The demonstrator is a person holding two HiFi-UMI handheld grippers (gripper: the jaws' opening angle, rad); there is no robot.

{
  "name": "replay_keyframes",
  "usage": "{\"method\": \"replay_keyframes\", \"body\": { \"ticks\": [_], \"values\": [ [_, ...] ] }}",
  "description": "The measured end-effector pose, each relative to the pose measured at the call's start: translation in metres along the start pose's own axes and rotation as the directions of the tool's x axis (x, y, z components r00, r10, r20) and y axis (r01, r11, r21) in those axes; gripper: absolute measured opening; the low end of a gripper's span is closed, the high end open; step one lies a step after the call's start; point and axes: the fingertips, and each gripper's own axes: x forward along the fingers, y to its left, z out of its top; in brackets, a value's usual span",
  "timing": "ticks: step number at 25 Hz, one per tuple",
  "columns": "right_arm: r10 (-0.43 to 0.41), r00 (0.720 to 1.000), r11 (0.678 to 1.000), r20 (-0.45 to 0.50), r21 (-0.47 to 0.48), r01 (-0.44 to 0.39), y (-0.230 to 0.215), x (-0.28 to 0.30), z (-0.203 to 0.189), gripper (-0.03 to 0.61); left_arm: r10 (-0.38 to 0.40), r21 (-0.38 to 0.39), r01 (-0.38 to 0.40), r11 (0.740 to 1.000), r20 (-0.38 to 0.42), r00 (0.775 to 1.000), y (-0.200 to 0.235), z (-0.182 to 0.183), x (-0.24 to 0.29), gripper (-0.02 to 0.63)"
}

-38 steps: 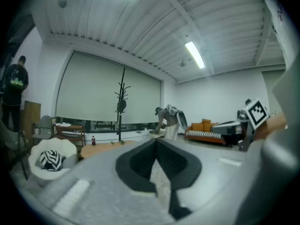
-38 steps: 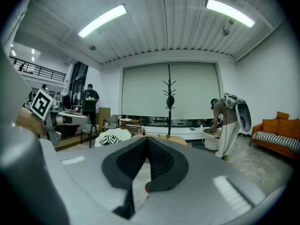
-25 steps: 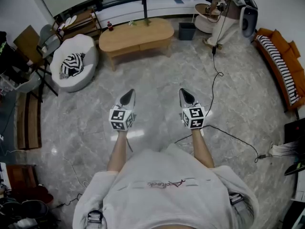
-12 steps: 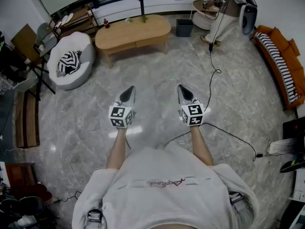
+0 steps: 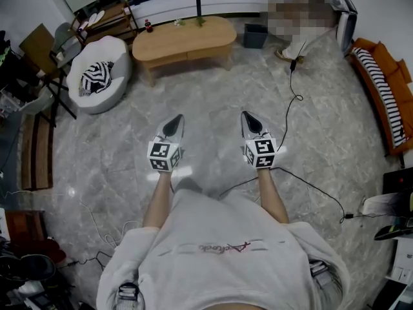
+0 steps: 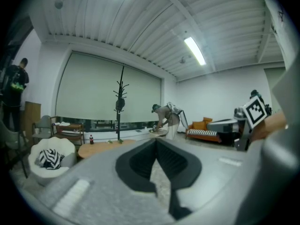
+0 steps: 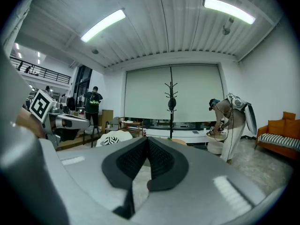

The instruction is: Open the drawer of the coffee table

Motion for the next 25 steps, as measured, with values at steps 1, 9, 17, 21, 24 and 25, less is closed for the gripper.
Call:
{"method": "replay_keyframes", "body": {
  "ticks": [1, 9, 17, 21, 24, 25],
  "values": [
    [0.003, 1.000, 1.000, -0.002, 0.000, -0.003, -0.001, 0.002, 0.000, 0.005, 0.003, -0.003, -0.003, 1.000, -0.002, 1.000, 0.001, -0.001, 0.001, 0.000],
    [0.010, 1.000, 1.000, -0.021, -0.001, -0.010, -0.005, 0.026, -0.008, 0.005, 0.014, -0.021, -0.014, 1.000, -0.014, 1.000, 0.019, -0.012, 0.016, 0.000],
    [0.011, 0.999, 1.000, -0.033, -0.006, -0.011, -0.021, 0.085, -0.016, 0.005, 0.003, -0.036, -0.003, 0.999, -0.008, 1.000, 0.057, -0.020, 0.071, 0.000],
    [0.003, 0.999, 1.000, -0.034, -0.011, -0.003, -0.035, 0.129, -0.006, 0.005, -0.012, -0.034, 0.012, 0.999, -0.002, 1.000, 0.086, -0.012, 0.110, 0.000],
    [0.000, 1.000, 1.000, -0.028, -0.017, -0.001, -0.042, 0.170, 0.011, 0.005, -0.018, -0.037, 0.018, 0.999, 0.003, 1.000, 0.117, 0.002, 0.139, 0.000],
    [0.000, 1.000, 1.000, -0.028, -0.018, 0.000, -0.045, 0.184, 0.016, 0.005, -0.019, -0.036, 0.019, 0.999, 0.004, 1.000, 0.127, 0.006, 0.149, 0.000]
  ]
}}
